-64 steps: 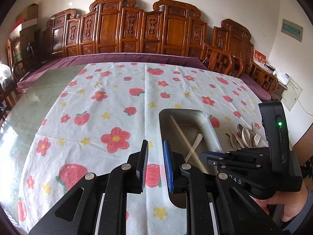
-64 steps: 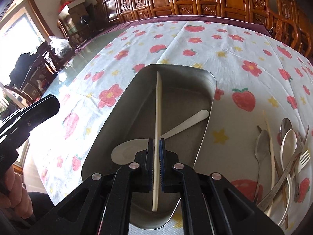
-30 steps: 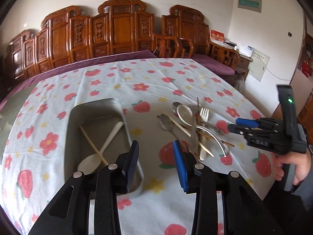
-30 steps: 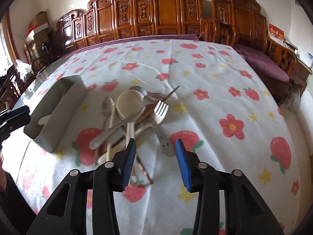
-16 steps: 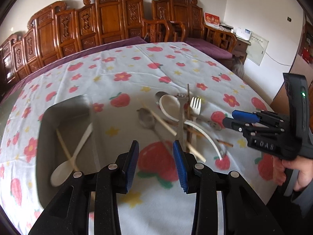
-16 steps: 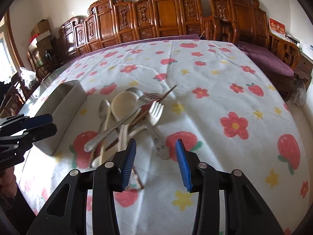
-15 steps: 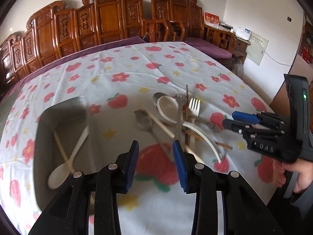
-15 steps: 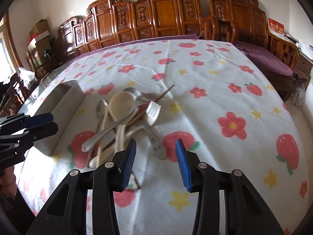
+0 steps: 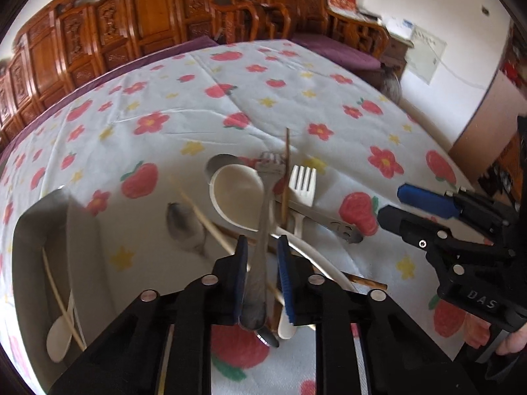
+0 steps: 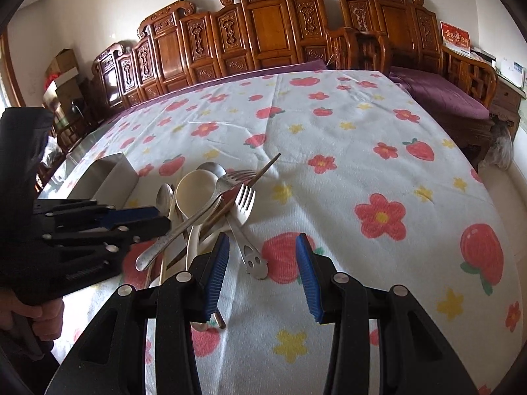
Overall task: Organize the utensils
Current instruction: 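Grasp the metal fork from the pile with the left tool, then lift the metal fork with the left tool while the right tool grasps a white plastic spoon, then lower the fork into the tray and open the left tool while the right tool lifts the white spoon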
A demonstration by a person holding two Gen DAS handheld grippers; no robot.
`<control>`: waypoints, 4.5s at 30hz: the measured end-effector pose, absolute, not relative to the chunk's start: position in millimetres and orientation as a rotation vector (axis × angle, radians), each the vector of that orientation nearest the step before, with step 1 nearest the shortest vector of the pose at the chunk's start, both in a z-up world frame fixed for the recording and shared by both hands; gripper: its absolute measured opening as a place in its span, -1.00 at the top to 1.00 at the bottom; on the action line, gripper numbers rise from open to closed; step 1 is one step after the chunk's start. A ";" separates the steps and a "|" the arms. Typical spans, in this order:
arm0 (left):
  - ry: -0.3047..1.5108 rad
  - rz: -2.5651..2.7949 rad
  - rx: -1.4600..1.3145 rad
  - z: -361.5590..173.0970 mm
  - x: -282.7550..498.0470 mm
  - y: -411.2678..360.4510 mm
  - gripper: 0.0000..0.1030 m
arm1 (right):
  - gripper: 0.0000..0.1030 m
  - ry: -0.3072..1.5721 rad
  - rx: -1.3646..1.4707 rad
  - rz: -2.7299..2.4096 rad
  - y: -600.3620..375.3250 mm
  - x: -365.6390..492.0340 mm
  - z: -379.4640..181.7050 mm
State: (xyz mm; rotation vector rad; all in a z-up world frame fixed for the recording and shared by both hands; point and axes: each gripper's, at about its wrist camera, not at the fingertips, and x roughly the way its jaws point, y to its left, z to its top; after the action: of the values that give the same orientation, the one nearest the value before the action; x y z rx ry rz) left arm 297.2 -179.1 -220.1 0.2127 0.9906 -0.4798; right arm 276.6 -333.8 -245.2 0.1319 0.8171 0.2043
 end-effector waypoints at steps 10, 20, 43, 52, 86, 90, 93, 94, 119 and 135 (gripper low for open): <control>1.042 -0.449 0.385 -234.7 300.9 -203.2 0.76 | 0.13 0.815 0.170 0.201 -335.5 279.3 -244.1; 1.058 -0.435 0.416 -240.4 314.5 -206.1 0.77 | 0.13 0.814 0.178 0.200 -334.4 279.1 -243.7; 0.976 -0.427 0.231 -205.6 280.8 -154.6 0.85 | 0.14 0.848 0.137 0.285 -305.6 282.8 -249.2; 0.937 -0.423 0.135 -183.0 264.9 -126.5 0.85 | 0.14 0.908 0.137 0.367 -284.8 289.5 -261.0; 0.848 -0.323 0.099 -138.8 250.4 -69.1 0.85 | 0.75 0.883 0.138 0.381 -283.0 287.2 -253.5; 0.849 -0.300 0.106 -138.9 251.2 -57.6 0.85 | 0.75 0.851 0.141 0.388 -282.8 283.7 -245.8; 0.854 -0.276 0.117 -141.7 253.6 -46.7 0.85 | 0.75 0.837 0.147 0.398 -282.3 280.6 -241.0; 0.858 -0.266 0.121 -143.9 255.1 -42.3 0.85 | 0.75 0.833 0.152 0.404 -282.3 279.7 -239.5; 1.030 -0.114 0.167 -222.2 294.6 2.1 0.84 | 0.74 0.814 0.130 0.476 -268.0 267.3 -229.3; 0.921 -0.154 0.115 -183.7 262.4 11.8 0.63 | 0.74 0.830 0.093 0.484 -247.5 259.9 -226.7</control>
State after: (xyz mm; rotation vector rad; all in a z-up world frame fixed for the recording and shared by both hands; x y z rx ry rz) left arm 262.4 11.8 -183.7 0.1152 0.9210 -0.1540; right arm 259.9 -247.5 -226.7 0.0927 0.8299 0.4840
